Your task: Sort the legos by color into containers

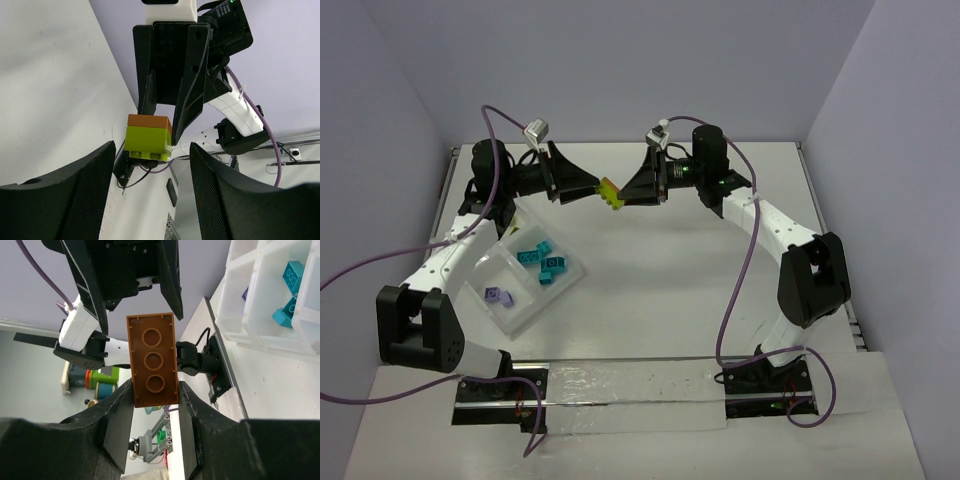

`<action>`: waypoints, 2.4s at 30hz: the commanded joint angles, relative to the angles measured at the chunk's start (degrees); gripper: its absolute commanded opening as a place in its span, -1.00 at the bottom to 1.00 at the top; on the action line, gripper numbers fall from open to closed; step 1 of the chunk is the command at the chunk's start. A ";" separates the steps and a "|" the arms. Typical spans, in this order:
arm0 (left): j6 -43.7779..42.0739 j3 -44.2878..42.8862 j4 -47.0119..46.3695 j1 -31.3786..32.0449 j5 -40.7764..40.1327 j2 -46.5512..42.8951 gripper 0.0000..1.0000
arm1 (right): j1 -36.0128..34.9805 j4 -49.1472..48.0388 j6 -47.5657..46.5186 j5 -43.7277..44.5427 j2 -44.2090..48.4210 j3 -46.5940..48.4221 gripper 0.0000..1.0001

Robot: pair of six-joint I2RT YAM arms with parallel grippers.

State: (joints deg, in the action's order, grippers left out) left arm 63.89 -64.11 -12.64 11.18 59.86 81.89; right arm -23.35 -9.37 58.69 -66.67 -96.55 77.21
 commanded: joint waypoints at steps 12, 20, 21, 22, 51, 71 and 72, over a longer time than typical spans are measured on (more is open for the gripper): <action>1.45 -0.54 -4.48 0.97 1.58 -1.07 0.36 | 0.49 -4.76 2.17 -0.84 2.16 -0.75 -1.00; 0.26 -1.04 -2.98 1.81 1.19 -0.38 0.24 | 0.49 -6.43 3.52 -0.83 2.49 -0.83 -1.00; 0.27 -0.88 -3.00 1.76 1.23 -0.41 0.16 | 0.49 -6.51 3.54 -0.83 2.37 -0.76 -1.00; 0.27 -0.78 -3.00 1.74 1.23 -0.41 0.09 | 0.49 -6.47 3.54 -0.83 2.33 -0.74 -1.00; -3.27 -0.42 1.05 -1.13 0.96 -3.01 -1.00 | 2.52 -40.07 30.87 -0.53 -0.32 -8.93 -1.00; -13.60 -3.24 21.87 -9.70 -3.19 -5.92 -1.00 | 3.78 33.09 -21.39 20.09 2.14 8.96 -1.00; -14.57 -3.30 23.69 -10.89 -3.27 -6.47 -1.00 | 4.01 34.56 -21.85 22.15 2.60 8.66 -1.00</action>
State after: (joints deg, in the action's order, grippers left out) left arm 55.51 -64.14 1.27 4.42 58.25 78.93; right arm -20.07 5.65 51.17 -55.68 -97.24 83.87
